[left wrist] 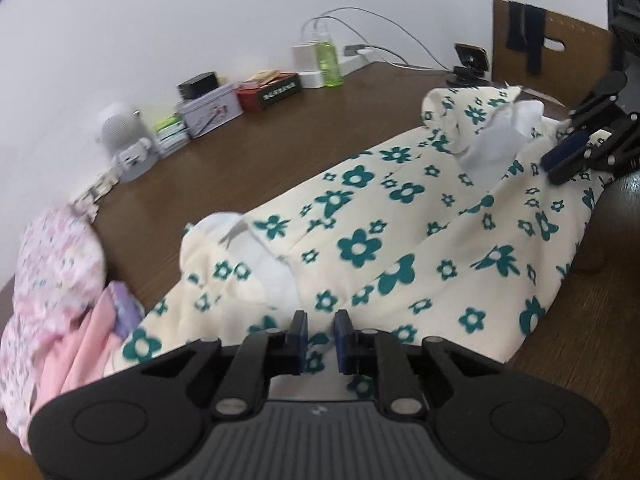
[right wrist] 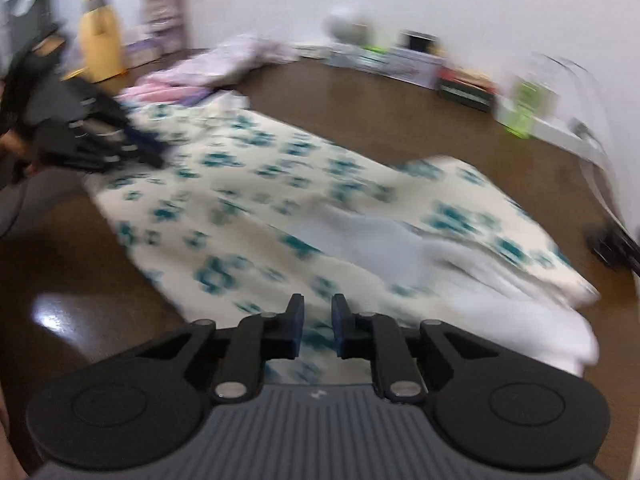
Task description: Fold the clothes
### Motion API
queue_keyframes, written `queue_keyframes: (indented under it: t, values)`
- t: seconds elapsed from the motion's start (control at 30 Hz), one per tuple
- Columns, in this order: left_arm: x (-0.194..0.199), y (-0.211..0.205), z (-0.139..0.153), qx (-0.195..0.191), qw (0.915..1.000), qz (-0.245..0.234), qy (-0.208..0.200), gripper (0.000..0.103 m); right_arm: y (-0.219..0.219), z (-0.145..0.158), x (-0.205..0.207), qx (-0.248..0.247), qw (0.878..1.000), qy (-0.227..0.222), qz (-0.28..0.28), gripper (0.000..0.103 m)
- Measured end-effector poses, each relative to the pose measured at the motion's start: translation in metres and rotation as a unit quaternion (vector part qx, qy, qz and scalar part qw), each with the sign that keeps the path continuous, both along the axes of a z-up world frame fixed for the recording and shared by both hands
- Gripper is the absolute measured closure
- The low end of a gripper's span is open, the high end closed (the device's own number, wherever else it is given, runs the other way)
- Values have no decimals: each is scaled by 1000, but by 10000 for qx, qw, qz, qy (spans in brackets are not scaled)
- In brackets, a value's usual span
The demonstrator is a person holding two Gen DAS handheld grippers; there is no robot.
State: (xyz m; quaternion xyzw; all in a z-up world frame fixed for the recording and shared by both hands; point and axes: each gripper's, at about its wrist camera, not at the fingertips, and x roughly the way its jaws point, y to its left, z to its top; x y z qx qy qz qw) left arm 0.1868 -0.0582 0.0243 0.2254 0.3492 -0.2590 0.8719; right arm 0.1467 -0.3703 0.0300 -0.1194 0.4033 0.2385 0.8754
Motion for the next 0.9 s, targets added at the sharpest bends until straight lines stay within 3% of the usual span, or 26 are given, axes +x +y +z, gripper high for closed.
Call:
queue_keyframes:
  t: [0.13, 0.3, 0.4, 0.47, 0.57, 0.77, 0.9]
  values:
    - [-6, 4, -1, -134, 9997, 181, -120, 88, -27, -3, -12, 307, 9989, 30, -359, 90]
    - [-12, 2, 9, -269, 9991, 238, -221, 87, -18, 5, -17, 455, 9980, 31, -445, 85]
    - [-25, -7, 30, -588, 9975, -90, -374, 83, 6, 26, -23, 765, 9968, -246, 17, 79]
    - [-35, -22, 37, -704, 9957, -517, -314, 81, 41, 31, -23, 614, 9956, -487, 510, 72]
    - [-44, -46, 32, -612, 9933, -971, -138, 80, 87, 22, -10, 327, 9910, -516, 1188, 72]
    - [-37, -47, 9, -335, 9969, -699, 115, 79, 120, -3, 15, 154, 9842, -335, 1733, 70]
    - [-31, -32, 1, -514, 9968, -566, 228, 72, 107, -8, 22, 174, 9839, -372, 1737, 49]
